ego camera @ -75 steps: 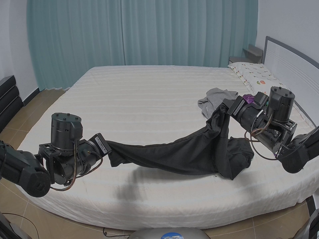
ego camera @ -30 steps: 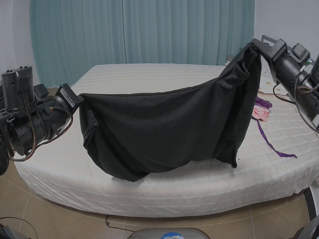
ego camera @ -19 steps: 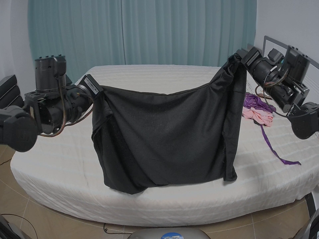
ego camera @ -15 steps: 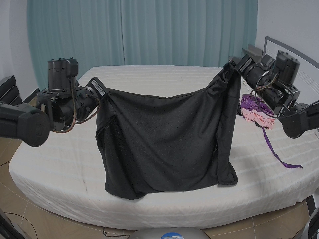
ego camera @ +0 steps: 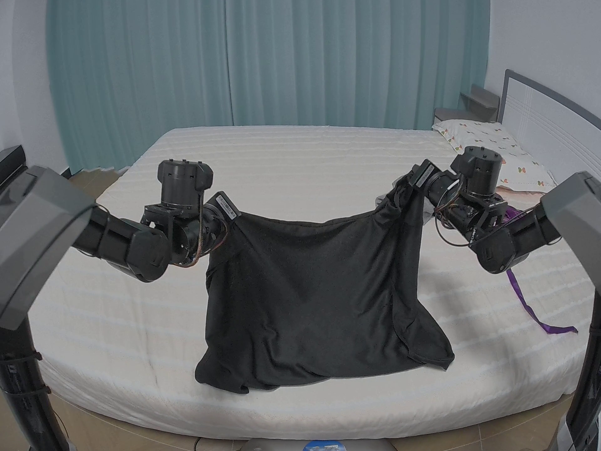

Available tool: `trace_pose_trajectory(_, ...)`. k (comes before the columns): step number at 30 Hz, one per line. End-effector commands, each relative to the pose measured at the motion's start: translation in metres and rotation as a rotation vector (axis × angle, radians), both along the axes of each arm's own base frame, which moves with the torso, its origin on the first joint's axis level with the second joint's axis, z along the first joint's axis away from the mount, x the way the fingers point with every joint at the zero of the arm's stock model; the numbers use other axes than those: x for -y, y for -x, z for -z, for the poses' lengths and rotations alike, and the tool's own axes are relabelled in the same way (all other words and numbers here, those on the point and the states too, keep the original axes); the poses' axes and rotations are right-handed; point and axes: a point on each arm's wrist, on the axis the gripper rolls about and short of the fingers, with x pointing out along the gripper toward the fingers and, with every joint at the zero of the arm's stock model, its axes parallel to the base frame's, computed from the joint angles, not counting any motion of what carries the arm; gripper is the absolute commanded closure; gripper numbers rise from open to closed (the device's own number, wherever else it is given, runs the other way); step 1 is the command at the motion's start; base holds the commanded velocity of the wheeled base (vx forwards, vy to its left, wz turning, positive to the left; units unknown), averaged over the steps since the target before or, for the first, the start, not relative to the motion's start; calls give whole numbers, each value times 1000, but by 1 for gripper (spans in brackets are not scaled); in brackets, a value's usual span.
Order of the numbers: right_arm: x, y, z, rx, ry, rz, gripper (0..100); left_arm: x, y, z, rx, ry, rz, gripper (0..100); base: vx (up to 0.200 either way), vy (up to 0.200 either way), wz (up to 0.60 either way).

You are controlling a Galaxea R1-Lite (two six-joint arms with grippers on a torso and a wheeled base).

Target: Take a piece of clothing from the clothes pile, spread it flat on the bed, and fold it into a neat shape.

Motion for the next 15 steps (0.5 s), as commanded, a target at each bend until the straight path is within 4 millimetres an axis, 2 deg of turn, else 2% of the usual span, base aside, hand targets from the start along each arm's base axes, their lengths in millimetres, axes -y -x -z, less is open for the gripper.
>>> trace_pose_trajectory(1,-6,-22,51,-84,29,4,100,6,-21,53,-73,-30,-4,100,0,0,0)
trace_pose_trajectory(6,-7,-39,79,-113,37,11,100,7,-37,80,-98,-34,-18,100,0,0,0)
trace_pose_trajectory(7,-8,-43,85,-118,42,13,0,6,-41,86,-104,-36,-21,100,0,0,0)
trace_pose_trajectory(8,-8,-45,91,-124,47,12,0,6,-44,91,-108,-37,-24,100,0,0,0)
trace_pose_trajectory(9,-9,-49,97,-131,53,12,0,5,-49,97,-111,-38,-29,0,0,0,0)
trace_pose_trajectory(10,-10,-50,101,-137,54,12,0,5,-50,100,-114,-39,-30,0,0,0,0)
trace_pose_trajectory(11,-10,-54,114,-157,62,12,0,4,-56,108,-120,-41,-38,0,0,0,0)
trace_pose_trajectory(12,-10,-54,114,-157,62,12,0,4,-56,108,-120,-41,-38,0,0,0,0)
trace_pose_trajectory(13,-11,-58,131,-183,73,11,0,2,-62,121,-136,-46,-44,0,0,0,0)
trace_pose_trajectory(15,-11,-61,143,-201,82,14,0,3,-64,132,-151,-53,-43,0,0,0,0)
